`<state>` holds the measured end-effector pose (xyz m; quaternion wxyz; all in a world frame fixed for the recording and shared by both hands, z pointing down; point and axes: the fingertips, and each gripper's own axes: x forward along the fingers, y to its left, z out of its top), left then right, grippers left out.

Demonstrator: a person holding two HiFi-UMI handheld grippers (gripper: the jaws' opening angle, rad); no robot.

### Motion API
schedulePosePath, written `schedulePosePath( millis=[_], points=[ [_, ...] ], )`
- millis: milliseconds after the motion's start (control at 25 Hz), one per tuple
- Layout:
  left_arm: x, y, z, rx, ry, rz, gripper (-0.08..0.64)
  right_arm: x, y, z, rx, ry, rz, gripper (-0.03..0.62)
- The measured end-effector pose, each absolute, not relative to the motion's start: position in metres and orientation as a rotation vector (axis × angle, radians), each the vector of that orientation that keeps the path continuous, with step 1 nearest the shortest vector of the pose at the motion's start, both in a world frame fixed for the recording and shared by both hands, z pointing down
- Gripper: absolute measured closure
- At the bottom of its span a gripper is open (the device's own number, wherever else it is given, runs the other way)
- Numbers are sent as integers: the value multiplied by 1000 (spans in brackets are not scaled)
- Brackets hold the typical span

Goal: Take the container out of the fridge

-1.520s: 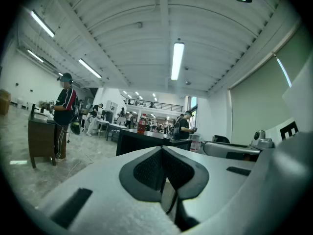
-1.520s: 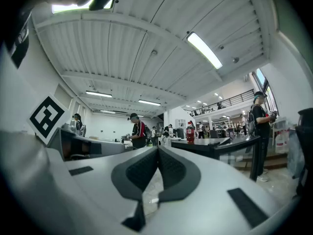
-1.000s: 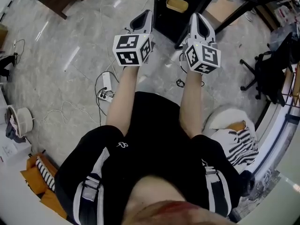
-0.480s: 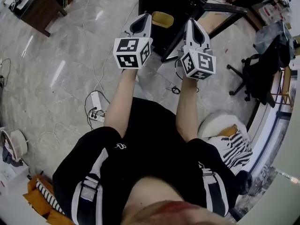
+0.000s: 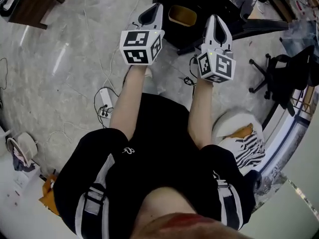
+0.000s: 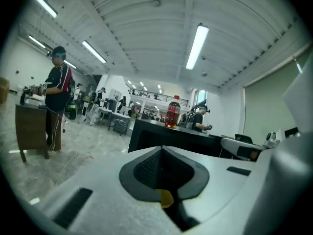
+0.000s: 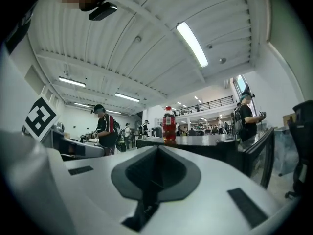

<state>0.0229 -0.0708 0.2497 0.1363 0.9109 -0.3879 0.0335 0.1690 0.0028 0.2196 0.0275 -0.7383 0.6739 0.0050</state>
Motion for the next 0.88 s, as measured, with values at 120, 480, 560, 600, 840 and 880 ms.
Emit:
schedulePosePath(
  millis=[120,480,560,600,840,880],
  points=[
    [26,-95,275,2594,-1107,154,552,160,-18,251,-2300,2148,-72,580],
    [49,-111,371,2433,-1061,309,552,164,-49,369,-2388,2386,-390,580],
    [50,-107,389,2401,-1061,342,552,162,-52,397,-2419,2473,-438,580],
    [51,-106,397,2389,-1062,354,552,161,-54,411,-2422,2526,-459,580],
    [47,-101,434,2311,-1081,383,552,149,-76,480,-2371,2895,-489,578],
    [45,-100,439,2301,-1083,389,552,148,-80,491,-2364,2958,-479,578]
  ],
)
